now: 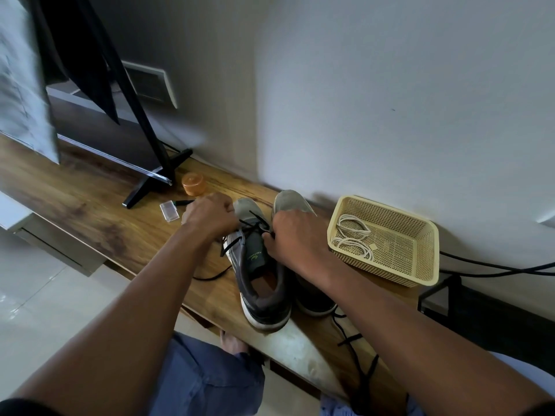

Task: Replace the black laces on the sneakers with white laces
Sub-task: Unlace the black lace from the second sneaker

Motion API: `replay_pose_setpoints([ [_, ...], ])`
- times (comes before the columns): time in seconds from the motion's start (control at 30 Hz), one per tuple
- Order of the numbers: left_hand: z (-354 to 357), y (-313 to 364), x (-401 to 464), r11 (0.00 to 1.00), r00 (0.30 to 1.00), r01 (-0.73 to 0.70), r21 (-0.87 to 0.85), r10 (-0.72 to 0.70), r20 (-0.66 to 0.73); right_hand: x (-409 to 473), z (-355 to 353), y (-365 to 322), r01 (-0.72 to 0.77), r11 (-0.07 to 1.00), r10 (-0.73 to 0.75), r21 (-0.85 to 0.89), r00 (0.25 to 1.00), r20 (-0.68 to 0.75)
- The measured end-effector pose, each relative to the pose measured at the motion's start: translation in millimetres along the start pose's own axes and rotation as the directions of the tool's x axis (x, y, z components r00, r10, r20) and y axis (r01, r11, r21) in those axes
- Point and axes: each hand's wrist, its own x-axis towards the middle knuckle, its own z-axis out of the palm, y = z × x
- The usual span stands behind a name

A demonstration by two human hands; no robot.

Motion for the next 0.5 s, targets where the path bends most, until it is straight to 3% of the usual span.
replay_pose_setpoints([
  [0.17, -7, -7, 1, 0.993, 0.988, 0.121, 0.005, -0.12, -0.101, 2, 2, 2, -0.003, 1.0, 0.003, -0.011, 1.0, 0.006],
  [0.33, -17, -15, 1, 0.977, 0.977, 0.211, 0.038, -0.209, -0.039, 3, 2, 2, -0.008, 1.0, 0.009, -0.019, 1.0, 0.019],
  [0.5, -18, -18, -4, 0.969, 0.982, 0.168, 0.181, -0.181, 0.054, 2, 0, 0, -0.015, 1.0, 0.016, -0.019, 0.998, 0.065],
])
